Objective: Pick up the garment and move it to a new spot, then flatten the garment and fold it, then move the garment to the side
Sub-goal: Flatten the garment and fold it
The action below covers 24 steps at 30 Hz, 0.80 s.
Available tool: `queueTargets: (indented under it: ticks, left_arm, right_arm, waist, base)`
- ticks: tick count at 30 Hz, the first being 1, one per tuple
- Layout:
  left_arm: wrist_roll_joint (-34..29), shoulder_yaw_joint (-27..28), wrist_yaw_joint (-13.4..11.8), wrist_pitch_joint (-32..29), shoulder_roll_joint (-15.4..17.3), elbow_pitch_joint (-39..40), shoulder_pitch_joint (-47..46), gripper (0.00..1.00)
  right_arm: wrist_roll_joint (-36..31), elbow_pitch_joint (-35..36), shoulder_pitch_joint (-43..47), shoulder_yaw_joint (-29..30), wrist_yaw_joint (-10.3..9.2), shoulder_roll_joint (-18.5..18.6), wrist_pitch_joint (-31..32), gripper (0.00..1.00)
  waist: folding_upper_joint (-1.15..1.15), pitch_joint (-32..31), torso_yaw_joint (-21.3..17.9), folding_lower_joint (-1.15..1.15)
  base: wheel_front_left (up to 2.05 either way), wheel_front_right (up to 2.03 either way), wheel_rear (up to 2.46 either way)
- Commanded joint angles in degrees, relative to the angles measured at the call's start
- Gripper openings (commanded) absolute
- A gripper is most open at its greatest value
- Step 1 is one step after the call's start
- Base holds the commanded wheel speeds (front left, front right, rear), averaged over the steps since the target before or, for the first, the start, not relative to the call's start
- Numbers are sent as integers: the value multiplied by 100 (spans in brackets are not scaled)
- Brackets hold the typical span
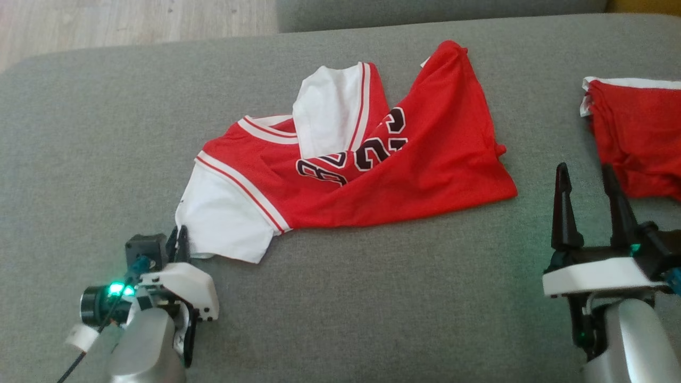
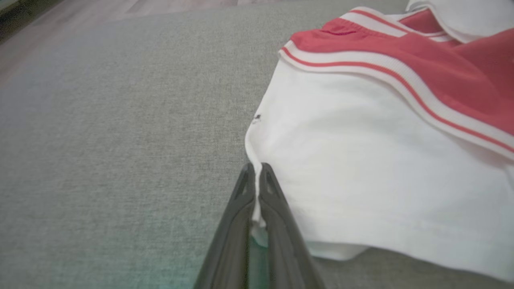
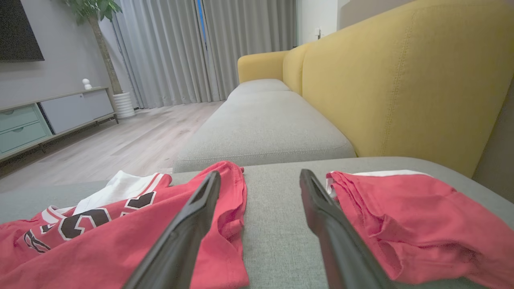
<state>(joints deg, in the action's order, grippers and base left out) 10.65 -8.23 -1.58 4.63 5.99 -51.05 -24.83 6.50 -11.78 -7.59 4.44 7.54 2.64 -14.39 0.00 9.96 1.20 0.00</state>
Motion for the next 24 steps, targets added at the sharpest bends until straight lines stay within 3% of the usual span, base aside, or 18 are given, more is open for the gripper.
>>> queueTargets:
  ticks: [1,9,21,24]
  left_arm:
    - [28,78,46,48,101,24,-43,0]
    - [415,127,364,644,-115,527,27,0]
    - [487,162,359,1028,-211,2168,268,0]
    - [475,114,370,1032,-225,2352,339,0]
  right_arm:
    - [19,116,-167,-132,-5,24,-61,100]
    - [110,-865,-330,-149,-5,24,50,100]
    - [707,-2763,-1270,-59,-5,24,577,100]
    - [564,-3247,-1483,-117,-5,24,510,100]
  waist:
    - [0,-42,25,0]
    - [0,-220,180,0]
    - [0,-56,517,0]
    - [0,-13,571,0]
  base:
    - [0,0,0]
    - [0,0,0]
    - [0,0,0]
    - [0,0,0]
